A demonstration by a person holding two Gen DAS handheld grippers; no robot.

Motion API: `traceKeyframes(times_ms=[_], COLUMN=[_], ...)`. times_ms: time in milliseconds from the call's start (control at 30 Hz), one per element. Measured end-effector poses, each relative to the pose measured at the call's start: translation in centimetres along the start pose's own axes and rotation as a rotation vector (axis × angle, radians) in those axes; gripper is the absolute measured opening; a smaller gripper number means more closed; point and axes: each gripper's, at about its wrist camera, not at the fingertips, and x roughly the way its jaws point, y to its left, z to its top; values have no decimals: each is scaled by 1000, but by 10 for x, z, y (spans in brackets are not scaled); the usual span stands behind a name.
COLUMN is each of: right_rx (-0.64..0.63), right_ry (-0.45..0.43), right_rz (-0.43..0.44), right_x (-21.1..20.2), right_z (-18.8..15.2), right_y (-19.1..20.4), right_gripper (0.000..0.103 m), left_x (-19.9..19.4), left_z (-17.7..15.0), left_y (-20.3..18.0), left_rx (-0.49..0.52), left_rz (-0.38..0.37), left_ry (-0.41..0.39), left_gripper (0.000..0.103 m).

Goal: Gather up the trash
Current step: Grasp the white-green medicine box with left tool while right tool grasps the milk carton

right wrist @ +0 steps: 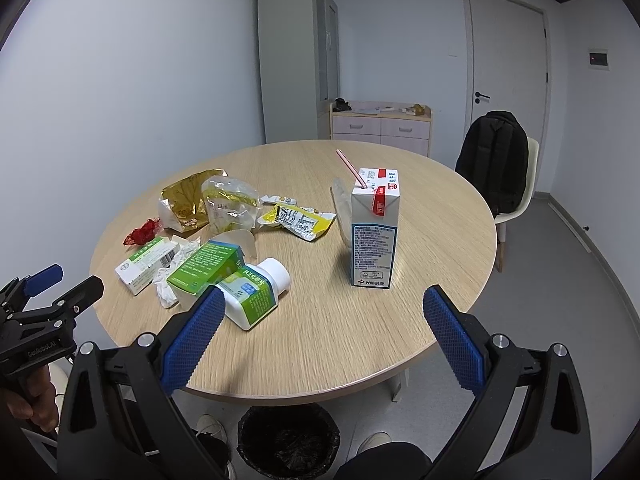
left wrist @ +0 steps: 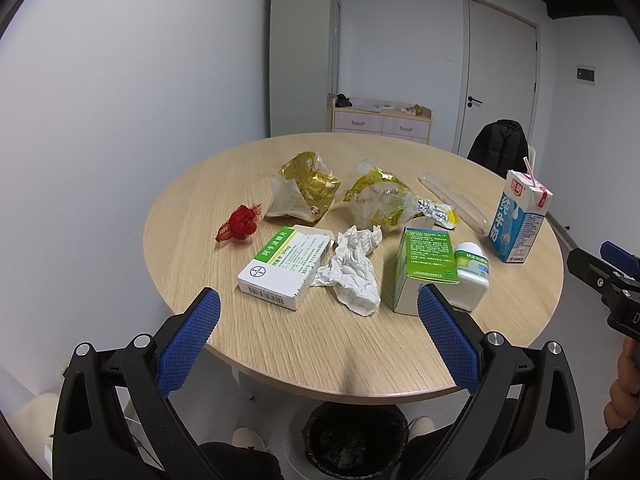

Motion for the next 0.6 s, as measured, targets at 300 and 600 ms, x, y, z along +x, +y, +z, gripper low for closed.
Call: traceKeyframes(times_ms=[300,600], right_rx=[25,28], right_ry=[36,82], right_rz=[-37,-76], right_x=[28,79], right_z=[14,38], right_y=[-14,-22], right_gripper=[95,95], left_x=[49,115], left_z=[15,31], left_y=[19,32], left_rx=[-23,-12], left_rz=[25,37], left_ry=[84,179], left_gripper=[96,93])
